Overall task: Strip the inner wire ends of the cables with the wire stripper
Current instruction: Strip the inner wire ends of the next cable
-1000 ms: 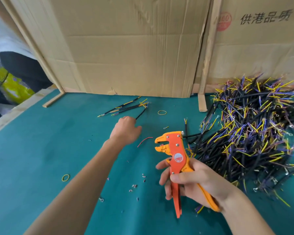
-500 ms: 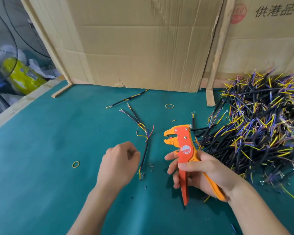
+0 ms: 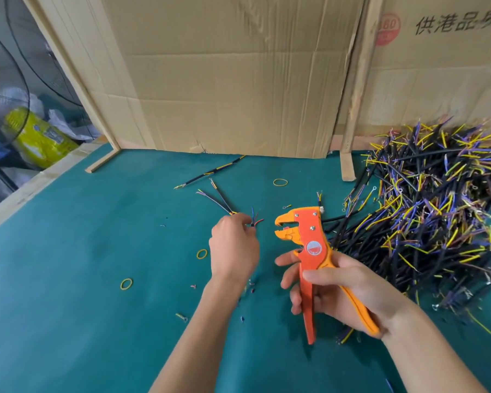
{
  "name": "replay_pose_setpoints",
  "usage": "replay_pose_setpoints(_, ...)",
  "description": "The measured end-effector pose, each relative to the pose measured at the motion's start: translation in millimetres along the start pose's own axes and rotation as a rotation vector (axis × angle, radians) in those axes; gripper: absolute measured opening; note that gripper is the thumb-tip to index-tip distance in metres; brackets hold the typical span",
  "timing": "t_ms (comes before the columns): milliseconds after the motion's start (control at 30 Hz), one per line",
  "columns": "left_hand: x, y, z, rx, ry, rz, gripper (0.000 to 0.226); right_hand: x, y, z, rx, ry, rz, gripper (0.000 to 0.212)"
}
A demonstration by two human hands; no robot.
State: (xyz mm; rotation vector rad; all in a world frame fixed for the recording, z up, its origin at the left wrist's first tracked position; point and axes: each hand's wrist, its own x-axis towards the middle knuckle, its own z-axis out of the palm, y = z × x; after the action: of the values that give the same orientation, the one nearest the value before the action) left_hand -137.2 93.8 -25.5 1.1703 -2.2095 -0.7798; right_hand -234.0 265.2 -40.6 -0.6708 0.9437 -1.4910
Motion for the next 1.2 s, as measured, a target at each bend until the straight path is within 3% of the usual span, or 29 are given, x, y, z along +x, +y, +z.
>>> replay_pose_setpoints(100, -9, 19, 8, -0.362, -0.025, -0.043, 0.03, -3, -7, -5, 0.084, -0.017, -0.089, 0.055)
replay_pose_setpoints(233, -20, 34, 33, -0.623, 0.012, -0.101, 0.038, -10, -19, -14, 0.152, 0.006, -0.193, 0.066)
replay_pose_setpoints(533, -29, 30, 61, -0.641, 0.143, -0.02, 0.04, -16, -26, -29, 0.155, 0.102, -0.236, 0.067)
replay_pose_setpoints(733, -21, 26, 60, -0.819, 0.14, -0.08, 0.023, -12, -25, -31, 0.124, 0.114, -0.201, 0.066)
replay_pose_setpoints(833, -18, 25, 58, -0.944, 0.087, -0.134, 0.018, -10, -25, -32, 0.108, 0.128, -0.188, 0.066)
replay_pose_setpoints(1033, -11, 23, 52, -1.395, -0.175, -0.345, 0.022, -6, -24, -30, 0.099, 0.141, -0.164, 0.07)
replay_pose_setpoints(1200, -12, 25, 52, -1.379, -0.258, -0.344, 0.02, -5, -25, -27, 0.076, 0.154, -0.141, 0.07)
